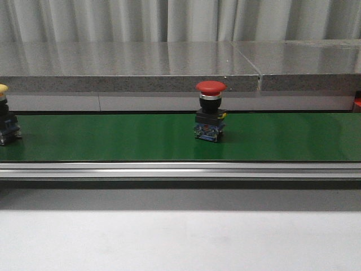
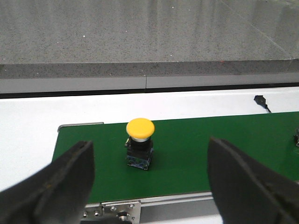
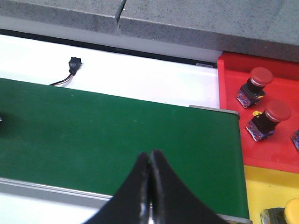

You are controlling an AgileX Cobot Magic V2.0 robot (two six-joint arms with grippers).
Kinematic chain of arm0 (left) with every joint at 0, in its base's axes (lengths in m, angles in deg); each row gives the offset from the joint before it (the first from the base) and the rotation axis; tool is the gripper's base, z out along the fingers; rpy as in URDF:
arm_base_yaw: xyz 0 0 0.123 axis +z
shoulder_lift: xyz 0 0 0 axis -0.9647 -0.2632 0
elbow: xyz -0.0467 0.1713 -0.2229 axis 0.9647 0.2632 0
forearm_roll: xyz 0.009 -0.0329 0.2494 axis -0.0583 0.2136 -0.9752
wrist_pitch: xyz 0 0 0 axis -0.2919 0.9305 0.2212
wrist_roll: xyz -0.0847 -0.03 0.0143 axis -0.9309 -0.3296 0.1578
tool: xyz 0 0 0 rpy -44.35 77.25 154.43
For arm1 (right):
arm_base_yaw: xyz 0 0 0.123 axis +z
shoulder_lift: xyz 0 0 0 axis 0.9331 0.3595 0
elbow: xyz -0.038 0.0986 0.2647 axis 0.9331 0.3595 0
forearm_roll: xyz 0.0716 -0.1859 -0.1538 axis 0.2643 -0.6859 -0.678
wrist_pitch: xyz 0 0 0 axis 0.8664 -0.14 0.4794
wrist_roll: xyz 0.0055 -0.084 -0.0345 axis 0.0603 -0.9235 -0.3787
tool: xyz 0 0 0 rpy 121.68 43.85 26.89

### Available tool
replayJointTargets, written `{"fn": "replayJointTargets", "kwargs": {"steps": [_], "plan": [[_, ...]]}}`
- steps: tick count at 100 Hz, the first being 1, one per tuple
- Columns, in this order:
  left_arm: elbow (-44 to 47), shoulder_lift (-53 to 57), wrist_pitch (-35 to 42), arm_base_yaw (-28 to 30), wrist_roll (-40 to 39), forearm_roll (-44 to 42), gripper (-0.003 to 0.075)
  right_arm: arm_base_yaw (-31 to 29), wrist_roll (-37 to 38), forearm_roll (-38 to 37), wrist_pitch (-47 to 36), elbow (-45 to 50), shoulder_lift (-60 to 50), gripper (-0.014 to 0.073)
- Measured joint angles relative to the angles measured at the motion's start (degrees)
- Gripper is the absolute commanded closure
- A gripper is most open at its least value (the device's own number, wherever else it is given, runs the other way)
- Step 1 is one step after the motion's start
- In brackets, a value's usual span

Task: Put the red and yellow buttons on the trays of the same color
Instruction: 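Move the right gripper over the red button at the belt end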

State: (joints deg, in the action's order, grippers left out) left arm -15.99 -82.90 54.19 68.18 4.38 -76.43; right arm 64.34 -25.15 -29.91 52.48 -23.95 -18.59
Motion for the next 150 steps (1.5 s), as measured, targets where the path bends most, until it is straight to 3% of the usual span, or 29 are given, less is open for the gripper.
{"fn": "replayJointTargets", "kwargs": {"steps": [26, 85, 96, 111, 117, 150], "plan": [[3.41, 6.25, 0.00, 0.00, 0.00, 0.46, 0.0739, 0.00, 0.00, 0.00, 0.00, 0.00, 0.00, 0.0662], [3.68, 6.25, 0.00, 0.00, 0.00, 0.55, 0.0739, 0.00, 0.00, 0.00, -1.49, 0.00, 0.00, 0.0645], [3.68, 6.25, 0.00, 0.00, 0.00, 0.55, 0.0739, 0.00, 0.00, 0.00, -1.24, 0.00, 0.00, 0.0484], [3.68, 6.25, 0.00, 0.00, 0.00, 0.55, 0.0739, 0.00, 0.00, 0.54, 0.78, 0.00, 0.00, 0.0048], [3.68, 6.25, 0.00, 0.00, 0.00, 0.55, 0.0739, 0.00, 0.00, 1.41, 1.13, 0.00, 0.00, -0.0073], [3.68, 6.25, 0.00, 0.00, 0.00, 0.55, 0.0739, 1.53, -2.66, 2.73, 6.36, -3.63, 5.42, -0.0032]]}}
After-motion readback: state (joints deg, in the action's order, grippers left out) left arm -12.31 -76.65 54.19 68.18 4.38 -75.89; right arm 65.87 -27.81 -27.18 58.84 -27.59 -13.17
